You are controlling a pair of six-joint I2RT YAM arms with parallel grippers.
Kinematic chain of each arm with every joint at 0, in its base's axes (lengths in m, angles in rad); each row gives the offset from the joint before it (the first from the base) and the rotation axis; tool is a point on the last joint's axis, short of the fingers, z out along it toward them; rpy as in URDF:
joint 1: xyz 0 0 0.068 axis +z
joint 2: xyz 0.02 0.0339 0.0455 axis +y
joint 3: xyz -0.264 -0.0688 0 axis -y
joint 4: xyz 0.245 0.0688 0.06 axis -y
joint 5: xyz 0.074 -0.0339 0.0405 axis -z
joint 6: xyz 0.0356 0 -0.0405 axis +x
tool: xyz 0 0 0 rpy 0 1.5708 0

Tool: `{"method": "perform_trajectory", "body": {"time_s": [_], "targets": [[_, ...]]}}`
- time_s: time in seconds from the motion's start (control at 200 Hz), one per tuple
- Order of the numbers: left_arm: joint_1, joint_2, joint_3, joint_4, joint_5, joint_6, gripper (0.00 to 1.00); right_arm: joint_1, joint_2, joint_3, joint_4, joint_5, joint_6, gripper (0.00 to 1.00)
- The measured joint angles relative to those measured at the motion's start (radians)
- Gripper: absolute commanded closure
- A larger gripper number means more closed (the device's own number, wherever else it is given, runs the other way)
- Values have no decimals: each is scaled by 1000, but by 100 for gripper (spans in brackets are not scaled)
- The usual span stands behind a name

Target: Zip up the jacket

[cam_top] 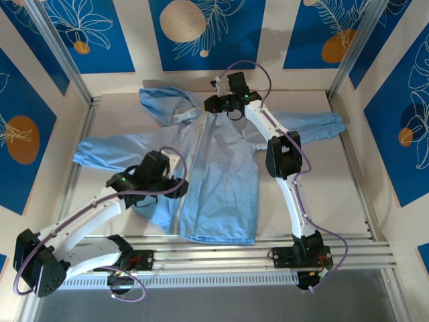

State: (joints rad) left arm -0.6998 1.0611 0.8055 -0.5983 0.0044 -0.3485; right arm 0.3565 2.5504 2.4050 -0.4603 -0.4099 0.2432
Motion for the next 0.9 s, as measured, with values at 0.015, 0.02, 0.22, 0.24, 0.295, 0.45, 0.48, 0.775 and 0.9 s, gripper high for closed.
{"method": "perform_trajectory", "body": {"time_s": [0.015, 0.02, 0.22, 0.24, 0.295, 0.45, 0.48, 0.775, 0.9], "targets": [[-11, 2, -8, -4, -6, -11, 39, -1, 2, 3, 0, 2, -3, 100], [-17, 3, -12, -6, -9, -16, 39, -2, 3, 3, 0, 3, -4, 100], [-115, 67, -112, -20, -81, -117, 36, -24, 18, 11, -7, 18, -26, 100], [-118, 73, -119, -20, -89, -125, 36, -25, 19, 11, -7, 19, -28, 100], [-122, 84, -135, -20, -107, -145, 36, -31, 20, 11, -9, 23, -32, 100], [-124, 102, -179, 18, -137, -183, 56, -41, 20, 11, -12, 34, -38, 100], [-124, 110, -184, 23, -137, -185, 66, -42, 20, 11, -13, 37, -41, 100], [-120, -19, -109, -69, -134, -185, 100, -43, 20, 11, -13, 74, -66, 100], [-111, -123, -24, -137, -137, -185, 100, -43, 20, 11, -13, 101, -78, 100]]}}
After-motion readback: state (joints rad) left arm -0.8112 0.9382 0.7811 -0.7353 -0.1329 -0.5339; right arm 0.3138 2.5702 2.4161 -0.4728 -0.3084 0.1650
